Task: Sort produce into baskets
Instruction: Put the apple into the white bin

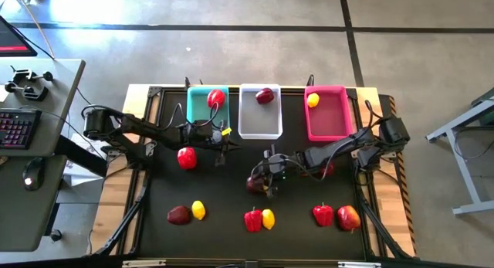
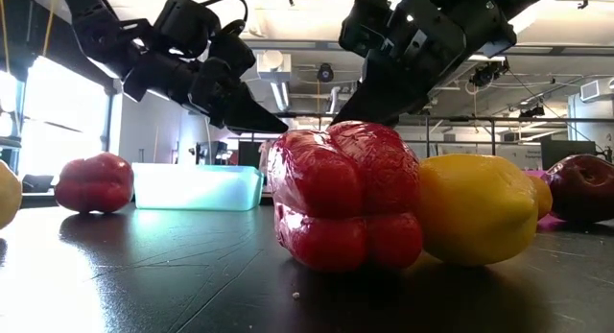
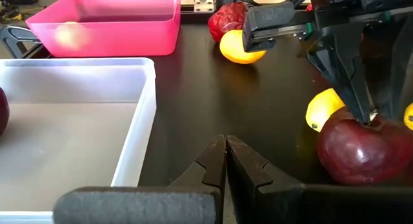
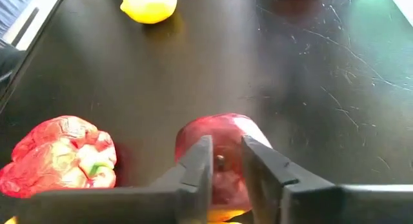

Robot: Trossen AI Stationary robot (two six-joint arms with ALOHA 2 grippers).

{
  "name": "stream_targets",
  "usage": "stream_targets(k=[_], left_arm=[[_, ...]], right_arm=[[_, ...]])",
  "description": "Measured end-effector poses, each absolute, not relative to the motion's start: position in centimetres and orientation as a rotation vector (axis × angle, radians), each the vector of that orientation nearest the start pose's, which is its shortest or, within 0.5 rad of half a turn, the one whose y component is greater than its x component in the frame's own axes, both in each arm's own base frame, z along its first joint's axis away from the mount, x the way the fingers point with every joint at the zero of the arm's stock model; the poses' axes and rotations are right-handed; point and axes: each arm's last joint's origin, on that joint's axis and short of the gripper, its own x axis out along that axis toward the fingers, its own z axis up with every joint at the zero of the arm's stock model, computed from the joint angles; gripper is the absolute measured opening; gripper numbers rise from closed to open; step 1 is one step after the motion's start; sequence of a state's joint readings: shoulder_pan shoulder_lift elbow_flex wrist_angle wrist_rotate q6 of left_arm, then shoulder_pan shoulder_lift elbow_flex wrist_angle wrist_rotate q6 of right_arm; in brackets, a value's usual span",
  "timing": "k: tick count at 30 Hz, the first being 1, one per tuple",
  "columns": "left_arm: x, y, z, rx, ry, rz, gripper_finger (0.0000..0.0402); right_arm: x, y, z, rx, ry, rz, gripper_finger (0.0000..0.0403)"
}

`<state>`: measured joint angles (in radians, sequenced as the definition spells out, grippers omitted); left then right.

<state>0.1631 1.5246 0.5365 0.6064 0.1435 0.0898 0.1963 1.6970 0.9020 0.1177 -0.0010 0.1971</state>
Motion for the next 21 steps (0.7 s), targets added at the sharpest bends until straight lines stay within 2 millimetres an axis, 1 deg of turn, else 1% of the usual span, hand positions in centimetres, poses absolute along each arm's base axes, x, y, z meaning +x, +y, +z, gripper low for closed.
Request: stream_targets(k=[3, 5, 9, 12, 16, 21], left_arm=[[27.9, 4.2, 16.0, 0.031, 0.378, 0.003, 0.0000], [27.9, 4.2, 16.0, 0.030, 0.378, 0.002, 0.0000], [27.9, 4.2, 16.0, 0.021, 0.374, 0.004, 0.0000], [28.0, 4.2, 16.2, 0.007, 0.348, 0.009, 0.0000], [27.9, 4.3, 16.7, -0.017, 0.326, 0.017, 0.0000], [27.2, 4.7, 17.7, -0.036, 0.328, 0.041, 0.0000]], right_arm=[[33.6, 6.7, 17.2, 0.115, 0.692, 0.125, 0.0023], [33.6, 6.7, 17.2, 0.102, 0.690, 0.130, 0.0007], [33.7, 6.4, 17.3, 0.104, 0.687, 0.122, 0.0006], [33.6, 5.9, 18.0, 0.081, 0.661, 0.108, 0.0003], [33.3, 4.5, 19.8, 0.064, 0.607, 0.078, 0.0002], [32.7, 1.3, 22.1, 0.038, 0.534, 0.002, 0.0001]])
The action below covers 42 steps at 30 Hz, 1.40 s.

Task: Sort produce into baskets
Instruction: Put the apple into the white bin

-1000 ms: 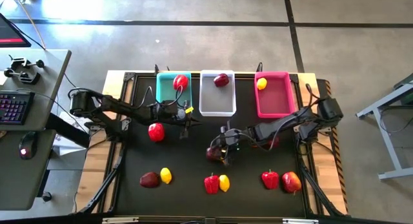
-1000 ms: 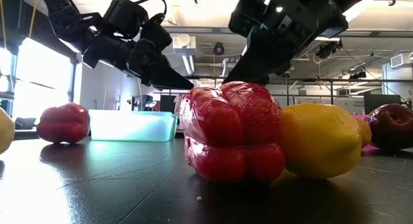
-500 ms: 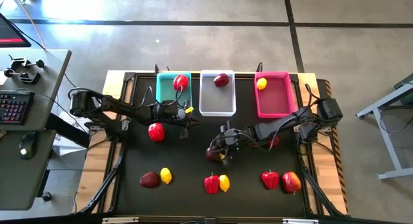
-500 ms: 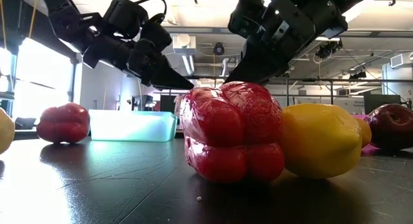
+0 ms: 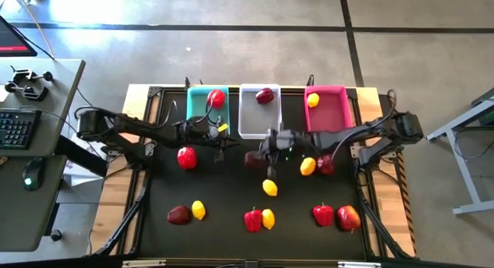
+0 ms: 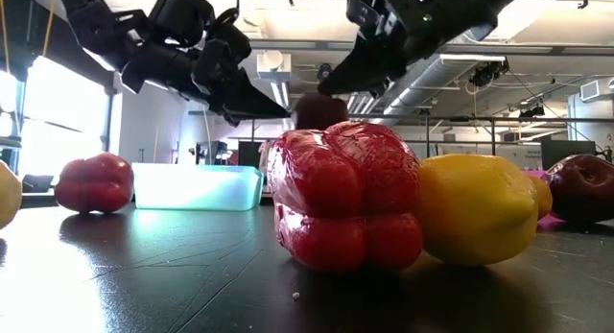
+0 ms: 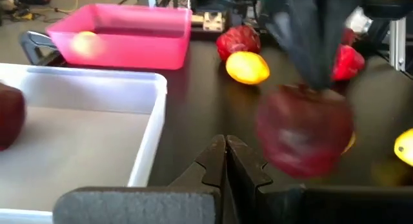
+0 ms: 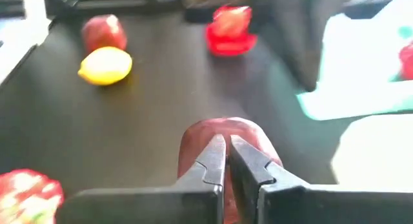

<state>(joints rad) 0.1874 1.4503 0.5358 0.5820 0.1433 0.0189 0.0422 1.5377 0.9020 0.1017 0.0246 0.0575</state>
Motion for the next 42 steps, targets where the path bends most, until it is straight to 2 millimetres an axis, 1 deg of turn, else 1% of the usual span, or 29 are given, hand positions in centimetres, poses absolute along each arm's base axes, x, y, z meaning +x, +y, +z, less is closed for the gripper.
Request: stream_targets(k=[3, 6, 10, 14, 18, 25, 29, 34, 38, 42], left_arm=[[26.8, 5.2, 18.4, -0.037, 0.314, 0.059, 0.0000], [26.5, 5.7, 18.9, -0.037, 0.300, 0.081, 0.0000], [26.1, 6.4, 19.4, -0.047, 0.279, 0.113, 0.0000], [25.9, 6.8, 19.8, -0.054, 0.264, 0.131, 0.0000], [25.8, 7.2, 19.8, -0.058, 0.266, 0.145, 0.0000], [25.6, 7.7, 19.8, -0.087, 0.265, 0.168, 0.0000], [25.5, 7.9, 19.7, -0.088, 0.266, 0.172, 0.0000], [25.5, 7.9, 19.7, -0.090, 0.270, 0.175, 0.0000], [25.5, 7.9, 19.7, -0.097, 0.270, 0.175, 0.0000], [25.5, 7.9, 19.7, -0.098, 0.271, 0.176, 0.0000]], right_arm=[[32.5, -1.3, 22.8, 0.017, 0.512, -0.066, 0.0001], [32.7, -4.3, 23.7, -0.012, 0.516, -0.137, 0.0000], [33.1, -8.7, 25.2, -0.043, 0.516, -0.228, 0.0000], [33.5, -13.6, 26.4, -0.019, 0.499, -0.286, 0.0000], [34.3, -17.8, 25.8, 0.026, 0.511, -0.299, 0.0000], [36.2, -23.4, 23.5, 0.057, 0.579, -0.292, 0.0000], [36.9, -25.7, 22.0, 0.103, 0.600, -0.275, 0.0000], [36.8, -27.6, 20.2, 0.138, 0.625, -0.263, 0.0000], [36.6, -28.7, 19.1, 0.170, 0.628, -0.241, 0.0000], [36.4, -29.1, 18.5, 0.160, 0.640, -0.247, 0.0000]])
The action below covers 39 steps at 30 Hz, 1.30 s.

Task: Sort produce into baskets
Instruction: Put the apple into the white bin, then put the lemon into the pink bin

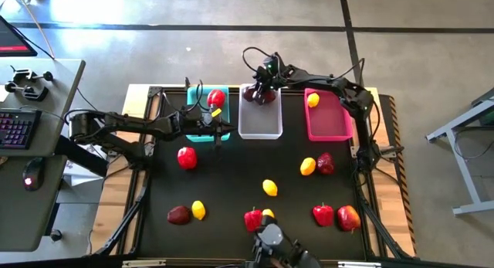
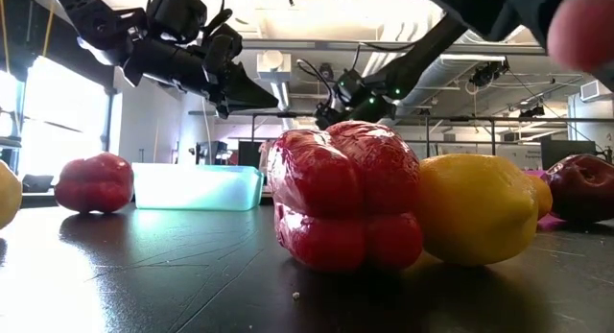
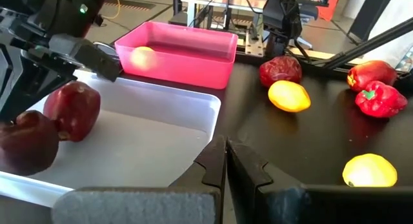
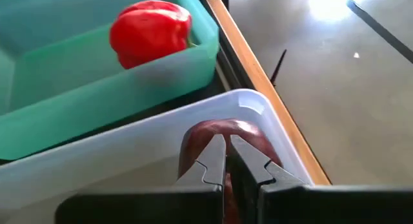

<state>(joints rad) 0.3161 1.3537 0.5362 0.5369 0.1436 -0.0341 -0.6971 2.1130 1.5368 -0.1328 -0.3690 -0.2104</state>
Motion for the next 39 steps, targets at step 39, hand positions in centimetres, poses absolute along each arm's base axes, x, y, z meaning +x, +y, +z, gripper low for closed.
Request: stream_targets(k=[39], left_arm=[[25.9, 7.4, 20.8, -0.032, 0.153, 0.045, 0.0000]], right_arm=[[32.0, -14.2, 18.8, 0.183, 0.271, -0.439, 0.0001]])
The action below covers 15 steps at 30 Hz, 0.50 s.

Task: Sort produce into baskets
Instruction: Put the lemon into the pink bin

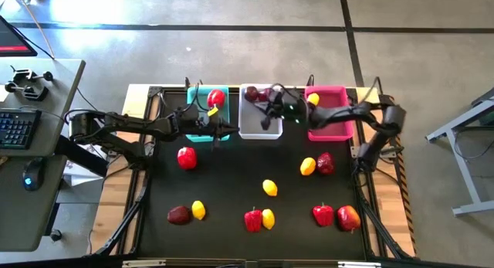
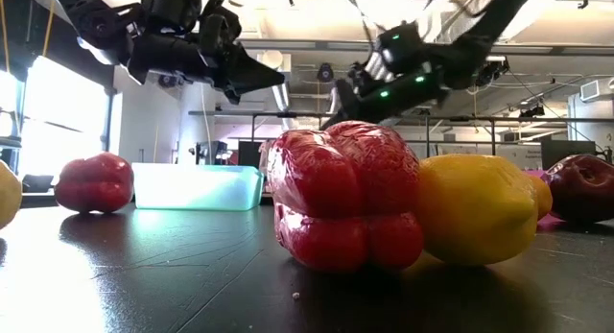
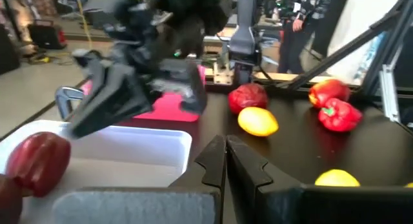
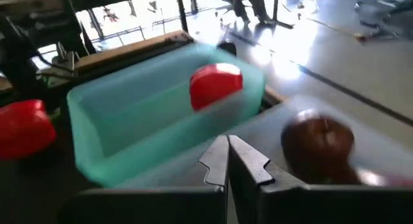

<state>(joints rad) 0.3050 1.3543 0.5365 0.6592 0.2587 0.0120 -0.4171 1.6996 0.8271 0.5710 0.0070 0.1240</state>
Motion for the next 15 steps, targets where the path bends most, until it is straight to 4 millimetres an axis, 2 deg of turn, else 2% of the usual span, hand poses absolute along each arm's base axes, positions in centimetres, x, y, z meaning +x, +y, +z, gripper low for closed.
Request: stream_targets(k=[7, 15], left_arm=[[26.3, 6.9, 19.9, -0.039, 0.191, -0.042, 0.0000], [27.0, 6.2, 18.7, -0.061, 0.237, -0.073, 0.0000]], right_arm=[[28.4, -8.6, 19.7, 0.211, 0.269, -0.394, 0.0000], [25.5, -4.0, 21.6, 0.246, 0.380, -0.387, 0.0000]])
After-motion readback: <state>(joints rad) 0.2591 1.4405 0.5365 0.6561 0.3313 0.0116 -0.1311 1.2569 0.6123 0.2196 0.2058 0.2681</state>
